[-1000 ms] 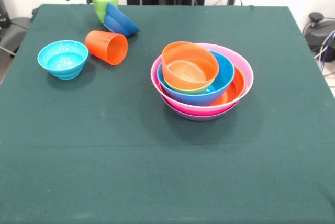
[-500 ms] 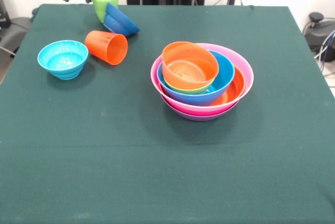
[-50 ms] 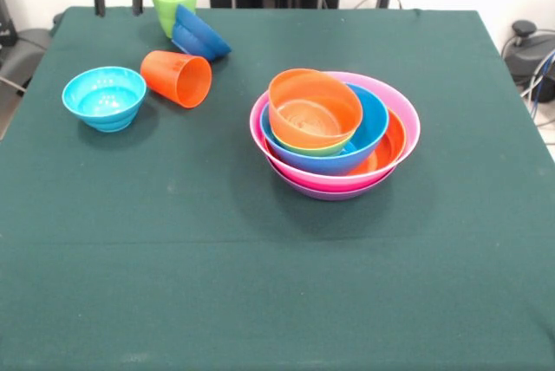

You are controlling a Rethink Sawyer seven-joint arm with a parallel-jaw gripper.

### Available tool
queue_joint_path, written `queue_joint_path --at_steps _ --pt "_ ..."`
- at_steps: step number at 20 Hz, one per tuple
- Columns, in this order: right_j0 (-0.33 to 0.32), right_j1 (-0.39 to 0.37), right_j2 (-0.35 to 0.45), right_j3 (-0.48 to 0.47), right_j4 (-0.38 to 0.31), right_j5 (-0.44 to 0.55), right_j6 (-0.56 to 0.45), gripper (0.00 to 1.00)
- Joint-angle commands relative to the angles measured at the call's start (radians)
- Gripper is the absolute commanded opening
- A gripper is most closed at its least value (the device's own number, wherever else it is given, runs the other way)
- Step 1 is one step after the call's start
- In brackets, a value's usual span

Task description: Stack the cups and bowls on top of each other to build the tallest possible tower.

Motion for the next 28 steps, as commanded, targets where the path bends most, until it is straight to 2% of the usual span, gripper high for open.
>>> queue_joint_path --at_steps 1,7,14,22,28 --pt "0.044 0.092 0.097 -0.213 -0.088 -0.091 0.274 1.0" --pt "0.05 0.107 0.082 -0.23 -0.082 -0.103 0.309 1.0" --pt "0.043 0.1 0.058 -0.166 -0.054 -0.117 0.32 1.0" --pt "-0.012 0.031 0.063 -0.046 -0.021 -0.133 0.175 1.0" --pt "-0.067 -0.037 0.08 0.049 0.027 -0.094 0.024 1.0"
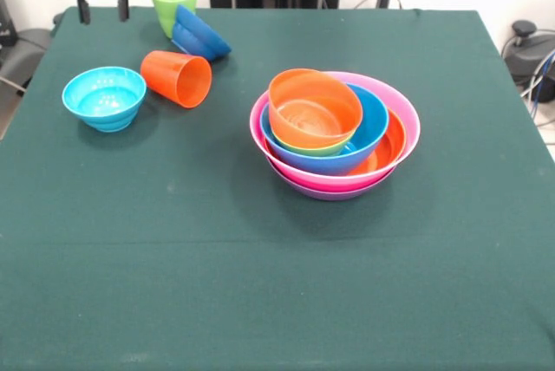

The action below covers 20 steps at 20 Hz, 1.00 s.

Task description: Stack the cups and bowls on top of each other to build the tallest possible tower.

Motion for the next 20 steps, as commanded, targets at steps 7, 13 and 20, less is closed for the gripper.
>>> queue_joint_path --at_steps 7,13,20 --pt "-0.079 -0.095 0.141 0.149 0.058 -0.003 -0.082 1.0" --pt "-0.131 -0.195 0.179 0.207 0.144 0.098 -0.315 1.0" --pt "-0.135 -0.238 0.187 0.271 0.293 0.154 -0.449 1.0"
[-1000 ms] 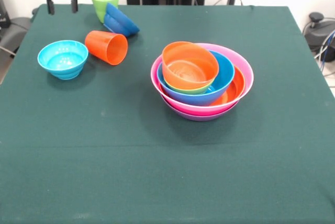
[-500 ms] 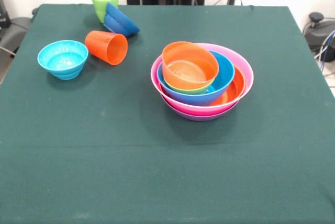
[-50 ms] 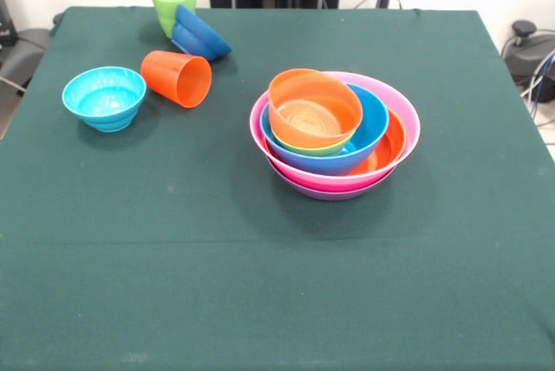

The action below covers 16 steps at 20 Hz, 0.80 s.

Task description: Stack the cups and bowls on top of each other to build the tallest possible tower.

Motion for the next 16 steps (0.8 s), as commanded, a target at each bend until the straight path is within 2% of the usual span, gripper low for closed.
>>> queue_joint_path --at_steps 1,7,13,16 --pt "0.011 -0.044 0.181 0.082 0.165 0.133 -0.375 1.0" --pt "0.027 -0.037 0.168 0.097 0.199 0.137 -0.378 1.0" --pt "0.037 -0.025 0.164 0.093 0.199 0.131 -0.356 1.0" --pt "0.037 -0.024 0.166 0.102 0.239 0.139 -0.381 1.0"
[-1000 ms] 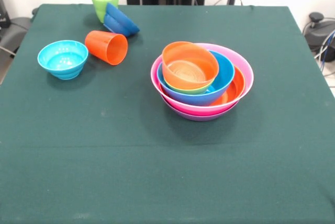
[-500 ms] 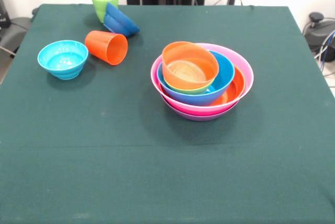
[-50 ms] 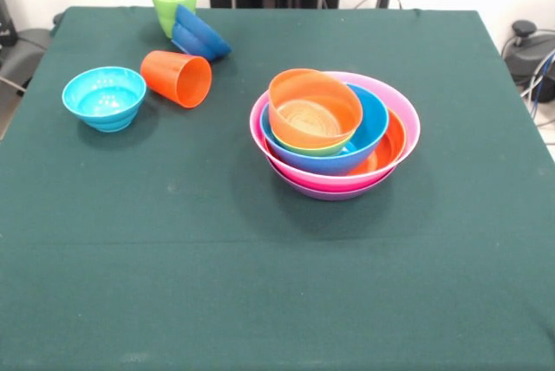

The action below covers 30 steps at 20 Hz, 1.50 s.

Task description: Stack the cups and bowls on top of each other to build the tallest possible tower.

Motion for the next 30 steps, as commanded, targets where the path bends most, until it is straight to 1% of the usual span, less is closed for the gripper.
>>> queue_joint_path --at_steps 1,10,25,30 --pt "0.037 0.025 0.166 0.033 0.093 0.083 -0.224 1.0" --pt "0.073 0.044 0.151 0.038 0.153 0.087 -0.21 1.0" --pt "0.129 0.069 0.132 0.04 0.188 0.099 -0.152 1.0" --pt "0.154 0.07 0.127 0.034 0.167 0.112 -0.104 1.0"
